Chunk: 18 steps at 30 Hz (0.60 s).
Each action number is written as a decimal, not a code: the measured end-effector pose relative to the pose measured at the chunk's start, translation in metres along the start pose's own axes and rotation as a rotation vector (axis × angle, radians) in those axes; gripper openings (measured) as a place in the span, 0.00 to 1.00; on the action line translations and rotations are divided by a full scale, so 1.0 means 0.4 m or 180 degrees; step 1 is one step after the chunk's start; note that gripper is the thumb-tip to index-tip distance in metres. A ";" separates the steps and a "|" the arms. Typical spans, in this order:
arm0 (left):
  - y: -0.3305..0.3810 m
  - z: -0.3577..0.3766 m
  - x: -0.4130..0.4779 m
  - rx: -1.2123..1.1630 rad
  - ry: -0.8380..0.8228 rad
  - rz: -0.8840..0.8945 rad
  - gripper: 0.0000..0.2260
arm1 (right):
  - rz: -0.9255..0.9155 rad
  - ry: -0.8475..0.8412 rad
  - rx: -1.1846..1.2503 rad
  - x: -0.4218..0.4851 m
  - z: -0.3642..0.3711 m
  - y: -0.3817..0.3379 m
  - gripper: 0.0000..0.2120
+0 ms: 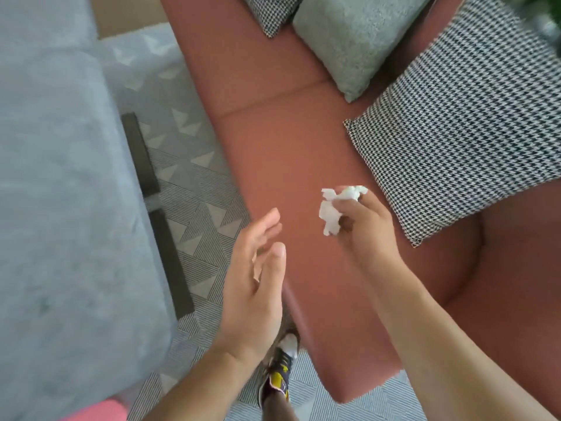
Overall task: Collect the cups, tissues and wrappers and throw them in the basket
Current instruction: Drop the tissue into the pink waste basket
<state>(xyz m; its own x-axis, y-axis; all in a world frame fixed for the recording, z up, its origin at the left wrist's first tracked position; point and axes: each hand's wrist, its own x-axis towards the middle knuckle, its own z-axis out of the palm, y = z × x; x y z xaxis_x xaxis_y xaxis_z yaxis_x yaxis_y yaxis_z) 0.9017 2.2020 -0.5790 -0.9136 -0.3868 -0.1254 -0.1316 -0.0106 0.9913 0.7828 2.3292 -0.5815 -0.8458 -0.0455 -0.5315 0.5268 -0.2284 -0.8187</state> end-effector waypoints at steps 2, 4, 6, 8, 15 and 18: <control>0.040 -0.054 -0.011 -0.0071 0.0162 0.0095 0.24 | -0.0092 -0.0290 0.0090 -0.066 0.084 -0.049 0.09; 0.080 -0.115 -0.026 -0.0173 0.0321 0.0201 0.24 | -0.0181 -0.0611 0.0169 -0.136 0.174 -0.078 0.09; 0.118 -0.182 -0.043 -0.0295 0.0487 0.0285 0.23 | -0.0142 -0.0886 0.0279 -0.207 0.266 -0.089 0.10; 0.152 -0.266 -0.071 -0.0313 0.0678 0.0402 0.22 | -0.0120 -0.1115 0.0265 -0.278 0.353 -0.080 0.10; 0.224 -0.630 -0.285 -0.0288 0.1355 0.0681 0.20 | 0.0119 -0.1701 -0.0046 -0.571 0.623 0.040 0.10; 0.236 -0.791 -0.405 -0.0259 0.1608 0.0761 0.20 | 0.0142 -0.1913 -0.0065 -0.716 0.729 0.115 0.10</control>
<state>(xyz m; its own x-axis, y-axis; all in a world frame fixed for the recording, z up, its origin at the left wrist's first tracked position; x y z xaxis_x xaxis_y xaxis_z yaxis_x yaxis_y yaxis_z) 1.1591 1.9721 -0.4523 -0.6140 -0.7803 0.1184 0.1048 0.0681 0.9922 1.0250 2.0483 -0.4038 -0.7192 -0.5976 -0.3545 0.5593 -0.1953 -0.8056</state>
